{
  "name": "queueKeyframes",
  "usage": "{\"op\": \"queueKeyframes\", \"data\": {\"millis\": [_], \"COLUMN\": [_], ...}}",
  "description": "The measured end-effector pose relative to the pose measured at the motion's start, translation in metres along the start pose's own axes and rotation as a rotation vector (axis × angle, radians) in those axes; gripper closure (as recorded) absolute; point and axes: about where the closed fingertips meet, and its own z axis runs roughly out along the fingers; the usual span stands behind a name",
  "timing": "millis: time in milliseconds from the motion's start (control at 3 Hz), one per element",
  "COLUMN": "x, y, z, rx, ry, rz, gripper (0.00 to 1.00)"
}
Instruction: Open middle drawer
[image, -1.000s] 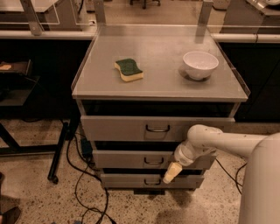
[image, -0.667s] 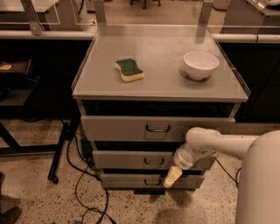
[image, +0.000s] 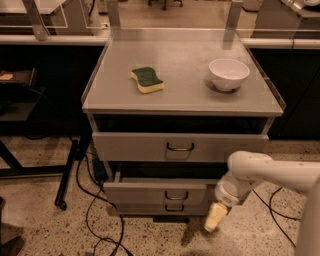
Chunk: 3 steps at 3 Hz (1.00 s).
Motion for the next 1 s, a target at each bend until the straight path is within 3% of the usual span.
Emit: {"op": "queueKeyframes", "data": {"millis": [333, 667, 1000], "x": [0.044, 0.049, 0.016], "y": [0.027, 0.031, 0.02], "z": [-0.027, -0.032, -0.031], "rx": [-0.032, -0.038, -0.011], "ry": [0.07, 0.08, 0.024], "rz": [0.032, 0.034, -0.01], "gripper": [0.0, 0.0, 0.0]}}
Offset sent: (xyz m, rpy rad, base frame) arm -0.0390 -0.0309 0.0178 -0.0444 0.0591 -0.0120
